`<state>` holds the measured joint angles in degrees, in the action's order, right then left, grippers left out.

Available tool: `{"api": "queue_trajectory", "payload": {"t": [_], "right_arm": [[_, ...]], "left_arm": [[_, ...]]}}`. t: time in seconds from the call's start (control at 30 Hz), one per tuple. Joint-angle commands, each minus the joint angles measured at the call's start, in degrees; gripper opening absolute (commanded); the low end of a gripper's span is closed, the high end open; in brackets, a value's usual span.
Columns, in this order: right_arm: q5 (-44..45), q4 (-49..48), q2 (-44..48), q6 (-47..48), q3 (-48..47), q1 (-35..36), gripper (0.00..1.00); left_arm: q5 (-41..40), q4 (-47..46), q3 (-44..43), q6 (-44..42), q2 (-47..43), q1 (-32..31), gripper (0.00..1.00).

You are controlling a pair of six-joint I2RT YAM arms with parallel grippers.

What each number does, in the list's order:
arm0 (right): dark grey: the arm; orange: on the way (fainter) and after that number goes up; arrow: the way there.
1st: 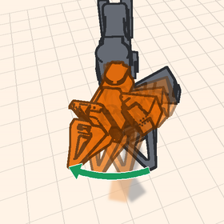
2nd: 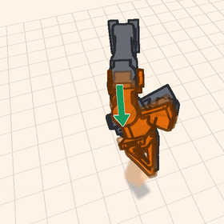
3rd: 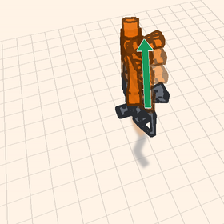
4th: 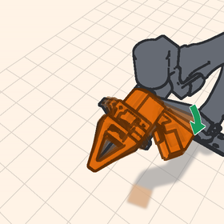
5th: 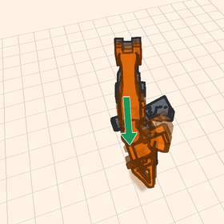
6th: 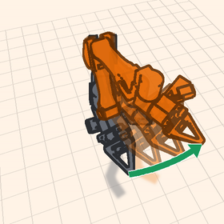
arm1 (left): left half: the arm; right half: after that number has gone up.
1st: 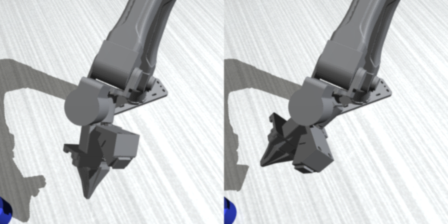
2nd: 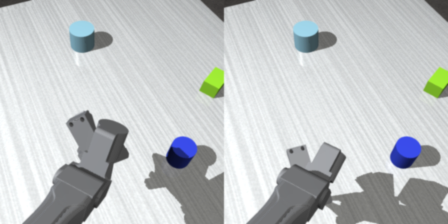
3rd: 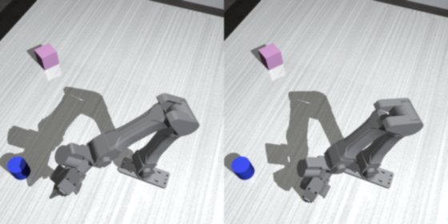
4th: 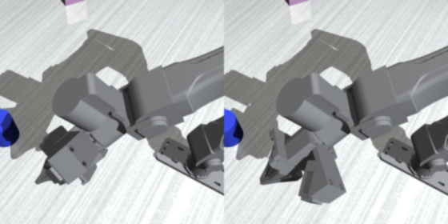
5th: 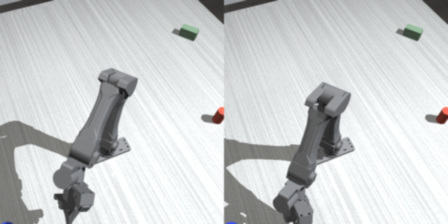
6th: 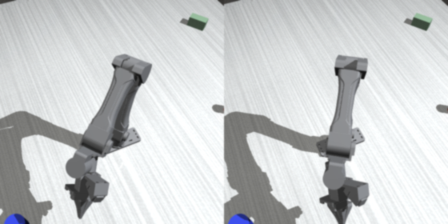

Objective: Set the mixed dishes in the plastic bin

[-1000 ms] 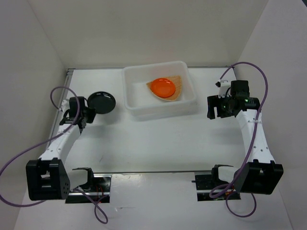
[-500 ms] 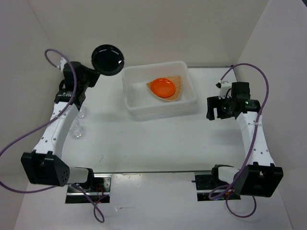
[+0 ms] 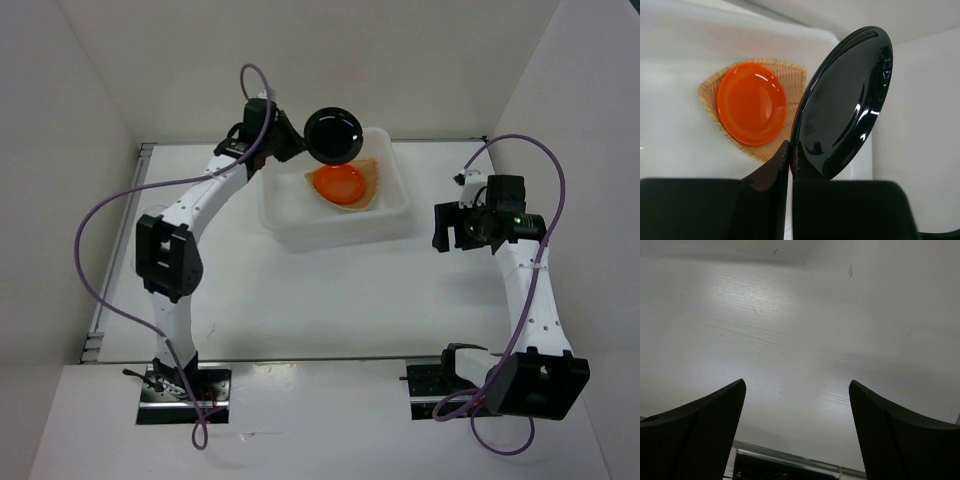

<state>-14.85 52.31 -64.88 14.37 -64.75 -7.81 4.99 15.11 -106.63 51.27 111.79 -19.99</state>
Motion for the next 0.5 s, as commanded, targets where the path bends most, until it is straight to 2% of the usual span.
{"api": "queue_trajectory", "payload": {"t": [0.0, 0.17, 0.33, 0.47], "right_arm": [[-1.3, -2.9, 1.2, -0.5, 0.5, -0.4, 0.88], [-1.3, -2.9, 1.8, -0.5, 0.5, -0.4, 0.88], [-1.3, -2.9, 1.8, -0.5, 0.5, -0.4, 0.88], [-1.3, -2.9, 1.8, -0.5, 0.5, -0.4, 0.88]], "left_arm": [[1.1, 3.4, -7.0, -2.0, 5.6, -0.8, 0.0], [-0.8, 8.9, -14.5, -2.6, 12.8, -2.8, 0.0], [-2.4, 17.4, -27.6, -3.7, 22.5, -3.5, 0.0], [-2.4, 20.4, -32.8, -3.7, 27.1, -3.5, 0.0]]}}
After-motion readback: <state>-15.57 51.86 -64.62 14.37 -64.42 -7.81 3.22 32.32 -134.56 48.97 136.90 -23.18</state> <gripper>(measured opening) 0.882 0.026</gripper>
